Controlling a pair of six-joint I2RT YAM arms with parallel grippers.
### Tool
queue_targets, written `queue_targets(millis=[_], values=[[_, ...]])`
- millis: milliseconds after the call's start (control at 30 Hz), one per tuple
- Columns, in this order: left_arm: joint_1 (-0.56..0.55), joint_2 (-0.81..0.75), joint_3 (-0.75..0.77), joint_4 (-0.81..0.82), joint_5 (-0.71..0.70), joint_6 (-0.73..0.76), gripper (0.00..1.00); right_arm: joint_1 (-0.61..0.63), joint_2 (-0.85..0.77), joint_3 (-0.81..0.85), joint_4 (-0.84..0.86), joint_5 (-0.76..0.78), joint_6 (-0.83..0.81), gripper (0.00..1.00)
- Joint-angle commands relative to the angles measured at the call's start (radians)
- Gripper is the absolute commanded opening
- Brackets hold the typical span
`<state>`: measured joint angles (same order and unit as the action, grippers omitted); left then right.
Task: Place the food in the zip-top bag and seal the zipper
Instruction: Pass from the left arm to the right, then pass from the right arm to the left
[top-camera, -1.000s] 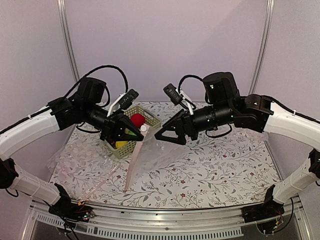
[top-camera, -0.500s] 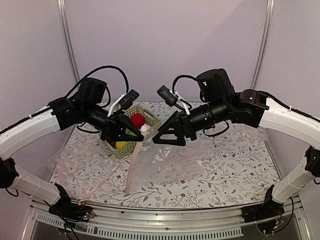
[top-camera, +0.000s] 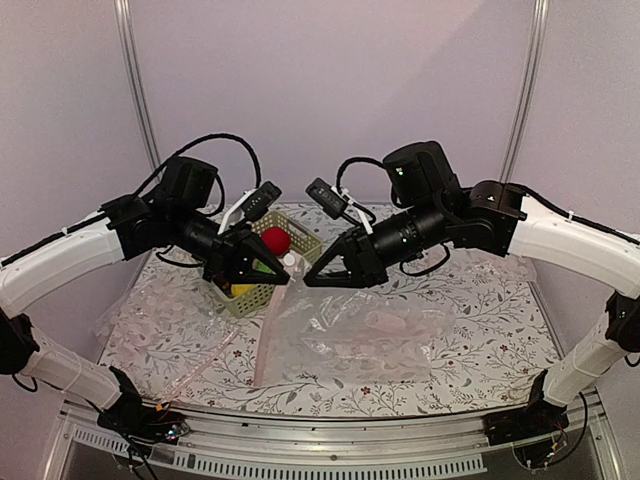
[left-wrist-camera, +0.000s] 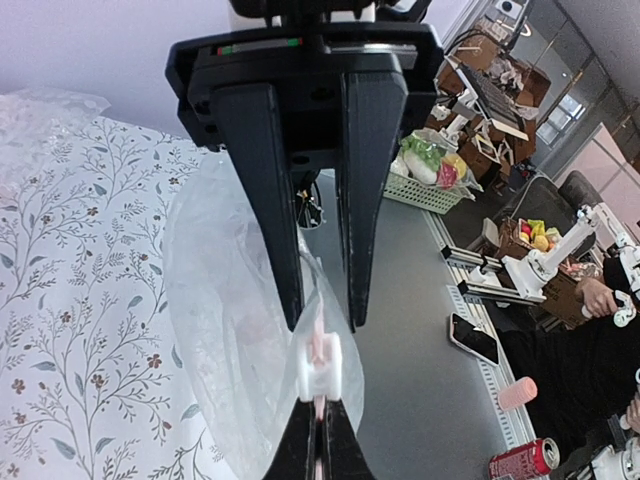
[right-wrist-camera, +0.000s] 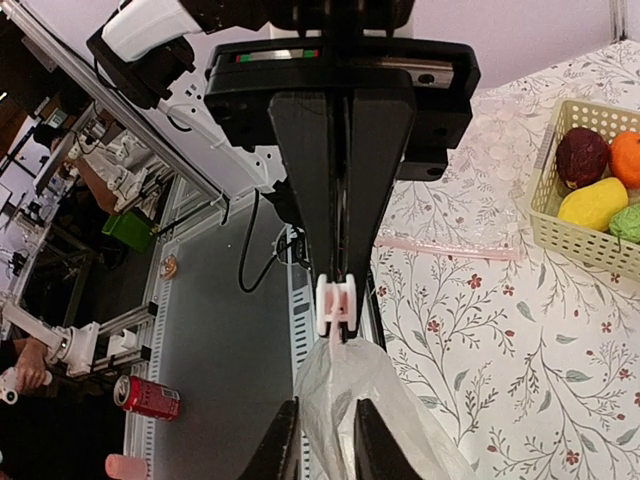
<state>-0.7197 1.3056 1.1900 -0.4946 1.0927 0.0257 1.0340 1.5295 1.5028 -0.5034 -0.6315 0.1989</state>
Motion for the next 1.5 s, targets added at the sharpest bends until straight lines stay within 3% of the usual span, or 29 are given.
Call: queue_targets(millis=[0,33,100,233,267,367,467,567,933,1300,1467], values=[[-0.001,0.011,0.005,-0.022,0.0,0.005,0.0,0.004,0.018,0.024,0.028,-0.029,0.015,0.09],[-0.001,0.012,0.007,-0.022,-0.004,0.004,0.0,0.005,0.017,0.023,0.031,-0.024,0.017,0.01],[-0.001,0.009,0.009,-0.021,-0.017,0.002,0.1,0.003,0.014,0.02,0.033,-0.009,0.017,0.0],[-0.001,-0.002,0.002,0.001,-0.038,-0.017,0.59,0.003,0.015,0.015,0.043,-0.01,0.023,0.0],[-0.001,-0.004,-0.004,0.015,-0.038,-0.021,0.64,0.004,0.016,0.013,0.044,-0.013,0.024,0.0],[-0.001,-0.019,-0.025,0.08,-0.034,-0.066,0.73,0.005,0.024,0.011,0.044,-0.022,0.031,0.0],[-0.001,-0.035,-0.043,0.125,-0.039,-0.091,0.75,0.009,0.031,0.011,0.041,-0.03,0.034,0.0],[-0.001,-0.043,-0.052,0.151,-0.045,-0.108,0.73,0.014,0.041,0.013,0.036,-0.04,0.038,0.0],[0.0,-0.056,-0.058,0.162,-0.054,-0.113,0.5,0.015,0.044,0.007,0.034,-0.032,0.044,0.0],[0.0,-0.061,-0.061,0.166,-0.064,-0.115,0.09,0.016,0.033,-0.006,0.048,-0.001,0.051,0.0],[0.0,-0.059,-0.063,0.166,-0.071,-0.114,0.01,0.016,-0.002,-0.042,0.098,0.041,0.068,0.0]])
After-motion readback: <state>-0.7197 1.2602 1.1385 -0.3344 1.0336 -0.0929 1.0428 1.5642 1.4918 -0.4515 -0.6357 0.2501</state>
